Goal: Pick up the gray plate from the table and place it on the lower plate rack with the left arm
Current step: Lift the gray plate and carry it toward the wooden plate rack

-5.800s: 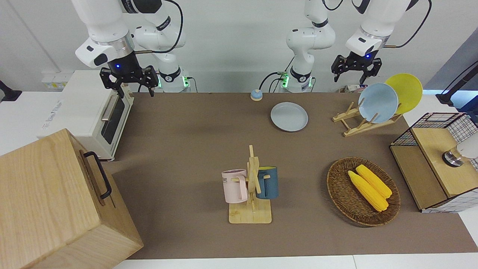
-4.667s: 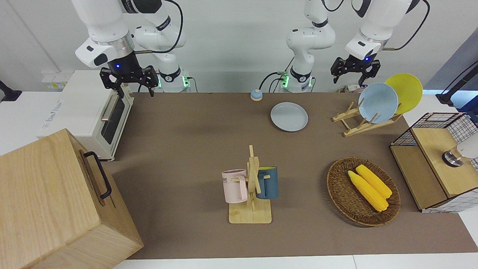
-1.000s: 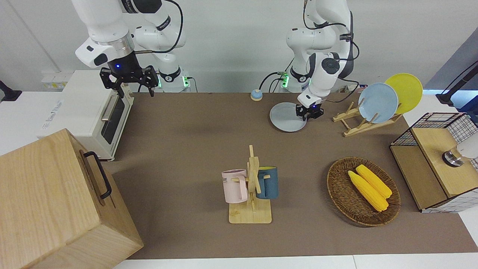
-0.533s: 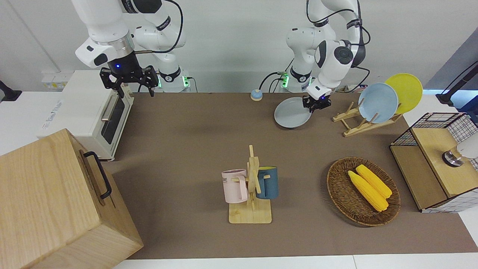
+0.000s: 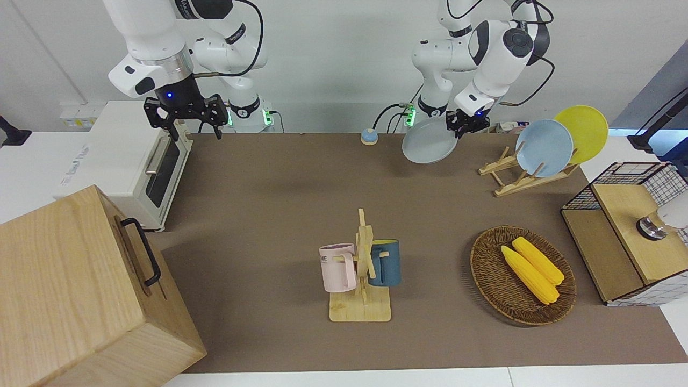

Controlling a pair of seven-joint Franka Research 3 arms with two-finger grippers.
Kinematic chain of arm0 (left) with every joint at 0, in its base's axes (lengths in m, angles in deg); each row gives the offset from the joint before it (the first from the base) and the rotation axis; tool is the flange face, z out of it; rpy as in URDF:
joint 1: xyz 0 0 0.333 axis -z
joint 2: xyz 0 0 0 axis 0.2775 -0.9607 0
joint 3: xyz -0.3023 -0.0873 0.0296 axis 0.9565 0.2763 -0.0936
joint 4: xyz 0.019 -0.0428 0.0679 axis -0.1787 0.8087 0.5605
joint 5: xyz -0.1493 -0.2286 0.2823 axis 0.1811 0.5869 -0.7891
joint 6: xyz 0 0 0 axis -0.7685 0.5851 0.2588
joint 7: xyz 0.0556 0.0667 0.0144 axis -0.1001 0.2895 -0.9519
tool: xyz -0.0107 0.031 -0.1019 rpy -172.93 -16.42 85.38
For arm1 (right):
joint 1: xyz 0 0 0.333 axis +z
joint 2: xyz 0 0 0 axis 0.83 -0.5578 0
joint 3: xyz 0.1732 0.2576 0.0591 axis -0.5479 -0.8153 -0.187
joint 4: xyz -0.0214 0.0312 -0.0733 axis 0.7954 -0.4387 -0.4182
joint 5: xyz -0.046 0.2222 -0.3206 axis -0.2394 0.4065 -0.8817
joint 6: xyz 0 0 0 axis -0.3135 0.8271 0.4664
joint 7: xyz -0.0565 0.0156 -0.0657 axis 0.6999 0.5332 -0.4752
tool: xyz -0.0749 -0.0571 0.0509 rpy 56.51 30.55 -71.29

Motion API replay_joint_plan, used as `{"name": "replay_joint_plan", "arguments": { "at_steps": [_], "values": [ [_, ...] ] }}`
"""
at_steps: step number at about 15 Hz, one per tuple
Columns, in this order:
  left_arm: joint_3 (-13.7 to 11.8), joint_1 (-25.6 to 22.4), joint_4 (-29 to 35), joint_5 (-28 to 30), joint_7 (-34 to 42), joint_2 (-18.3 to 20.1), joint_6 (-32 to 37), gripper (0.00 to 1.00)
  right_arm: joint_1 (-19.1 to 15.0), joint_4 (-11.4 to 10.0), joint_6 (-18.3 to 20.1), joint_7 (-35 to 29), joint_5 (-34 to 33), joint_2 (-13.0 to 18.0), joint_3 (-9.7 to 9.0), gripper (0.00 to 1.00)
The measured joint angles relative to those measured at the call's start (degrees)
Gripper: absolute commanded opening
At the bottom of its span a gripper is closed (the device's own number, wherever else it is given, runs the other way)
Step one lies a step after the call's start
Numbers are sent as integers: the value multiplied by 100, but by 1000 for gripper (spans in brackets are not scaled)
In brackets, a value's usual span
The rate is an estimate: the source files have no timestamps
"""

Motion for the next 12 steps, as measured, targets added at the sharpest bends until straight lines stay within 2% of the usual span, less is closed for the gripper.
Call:
{"name": "replay_joint_plan", "arguments": {
  "at_steps": [3, 7, 10, 12],
  "values": [
    [-238, -43, -661, -358, -1, 176, 781, 0, 0, 0, 0, 0, 0, 0, 0, 983],
    [-281, -451, -1256, -518, 20, 230, 1307, 0, 0, 0, 0, 0, 0, 0, 0, 983],
    [-253, -480, -1426, -596, -5, 230, 1371, 0, 0, 0, 0, 0, 0, 0, 0, 983],
    [-210, -479, -1765, -1064, -119, 236, 1497, 0, 0, 0, 0, 0, 0, 0, 0, 983]
  ]
}}
